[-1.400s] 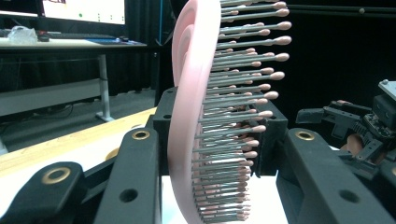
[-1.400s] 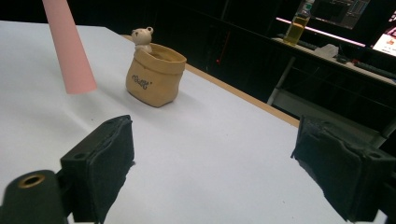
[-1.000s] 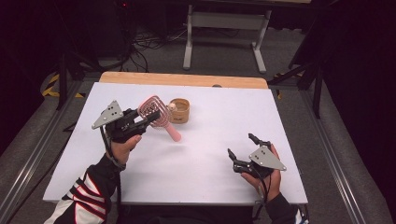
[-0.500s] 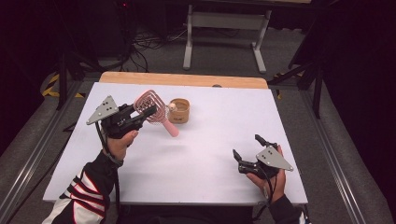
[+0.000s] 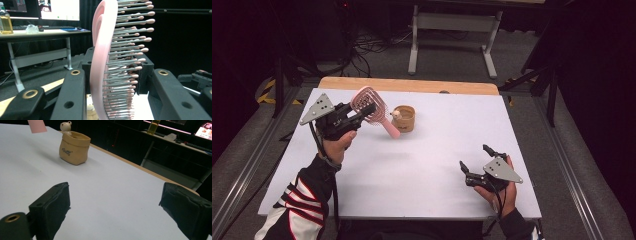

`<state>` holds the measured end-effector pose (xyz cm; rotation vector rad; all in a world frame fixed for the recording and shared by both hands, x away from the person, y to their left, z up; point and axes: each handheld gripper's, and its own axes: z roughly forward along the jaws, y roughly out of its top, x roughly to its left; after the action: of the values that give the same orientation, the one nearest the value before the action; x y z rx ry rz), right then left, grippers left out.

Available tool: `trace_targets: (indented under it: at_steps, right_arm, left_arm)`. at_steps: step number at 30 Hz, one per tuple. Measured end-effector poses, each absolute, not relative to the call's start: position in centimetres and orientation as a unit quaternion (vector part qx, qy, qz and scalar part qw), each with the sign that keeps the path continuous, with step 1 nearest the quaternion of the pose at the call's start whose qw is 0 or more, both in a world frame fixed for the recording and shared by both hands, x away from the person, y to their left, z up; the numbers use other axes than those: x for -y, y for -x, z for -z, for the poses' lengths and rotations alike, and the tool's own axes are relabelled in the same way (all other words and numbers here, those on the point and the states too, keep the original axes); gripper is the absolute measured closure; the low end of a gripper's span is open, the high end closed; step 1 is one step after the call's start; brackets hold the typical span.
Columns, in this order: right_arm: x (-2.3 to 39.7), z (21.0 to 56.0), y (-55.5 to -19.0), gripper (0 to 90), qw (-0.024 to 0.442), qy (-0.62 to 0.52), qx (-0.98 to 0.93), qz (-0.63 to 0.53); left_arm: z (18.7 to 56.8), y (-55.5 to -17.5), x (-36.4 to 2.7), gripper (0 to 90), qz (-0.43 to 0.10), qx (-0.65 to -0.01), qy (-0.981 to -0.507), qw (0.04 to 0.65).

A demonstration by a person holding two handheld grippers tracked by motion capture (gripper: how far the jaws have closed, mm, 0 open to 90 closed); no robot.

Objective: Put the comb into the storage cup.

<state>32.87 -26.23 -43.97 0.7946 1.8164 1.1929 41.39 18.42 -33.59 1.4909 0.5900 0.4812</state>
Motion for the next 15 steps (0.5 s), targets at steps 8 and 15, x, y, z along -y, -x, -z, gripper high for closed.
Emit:
trace_targets:
  at_steps: [8,15]
  right_arm:
    - [26.2,44.0,-32.9,9.9,0.401,-0.311,-0.723,-0.469]
    - [26.2,44.0,-32.9,9.9,0.401,-0.313,-0.721,-0.471]
  left_arm:
    - [32.3,-42.5,-17.8,63.3,-0.218,-0.261,-0.657,0.673]
    - [31.1,-43.9,-16.7,63.3,-0.222,-0.257,-0.661,0.668]
